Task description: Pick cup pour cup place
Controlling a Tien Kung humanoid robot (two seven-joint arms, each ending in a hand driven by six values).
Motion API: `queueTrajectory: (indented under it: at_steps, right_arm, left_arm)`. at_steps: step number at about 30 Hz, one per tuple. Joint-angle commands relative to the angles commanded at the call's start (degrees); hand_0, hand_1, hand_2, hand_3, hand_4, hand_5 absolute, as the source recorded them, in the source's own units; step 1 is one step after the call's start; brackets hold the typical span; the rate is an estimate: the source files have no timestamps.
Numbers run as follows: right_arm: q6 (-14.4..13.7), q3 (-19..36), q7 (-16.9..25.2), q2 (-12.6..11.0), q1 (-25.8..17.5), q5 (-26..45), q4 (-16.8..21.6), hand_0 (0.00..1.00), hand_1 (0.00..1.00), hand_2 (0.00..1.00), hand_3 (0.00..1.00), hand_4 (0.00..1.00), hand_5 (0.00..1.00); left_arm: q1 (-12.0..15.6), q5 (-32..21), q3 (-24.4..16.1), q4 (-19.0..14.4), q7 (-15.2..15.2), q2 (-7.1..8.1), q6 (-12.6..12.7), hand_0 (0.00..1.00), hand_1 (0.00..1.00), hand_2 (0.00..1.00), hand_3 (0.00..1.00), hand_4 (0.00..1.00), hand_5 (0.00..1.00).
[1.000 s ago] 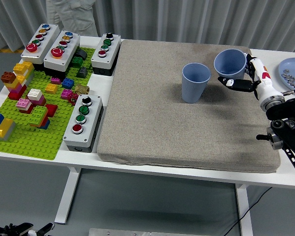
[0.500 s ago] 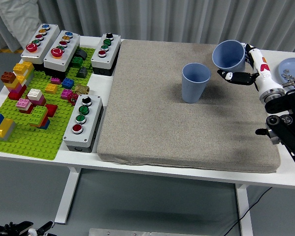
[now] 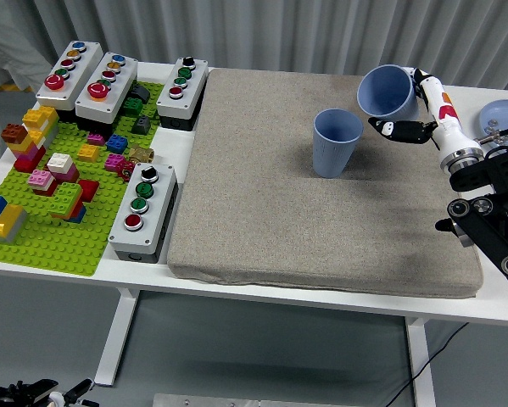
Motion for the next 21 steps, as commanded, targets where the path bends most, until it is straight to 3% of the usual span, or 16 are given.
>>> queueTrajectory:
  at_steps: [21]
  right_arm:
    - [-2.28, -1.75, 1.26, 1.17, 1.61, -8.76, -1.57, 0.778, 0.649, 0.546, 0.624, 0.764, 0.107]
  left_arm:
    - [-0.27, -0.03, 0.14, 0.00, -0.02, 0.06, 0.01, 0.768, 0.764, 0.819, 0.684, 0.510, 0.998]
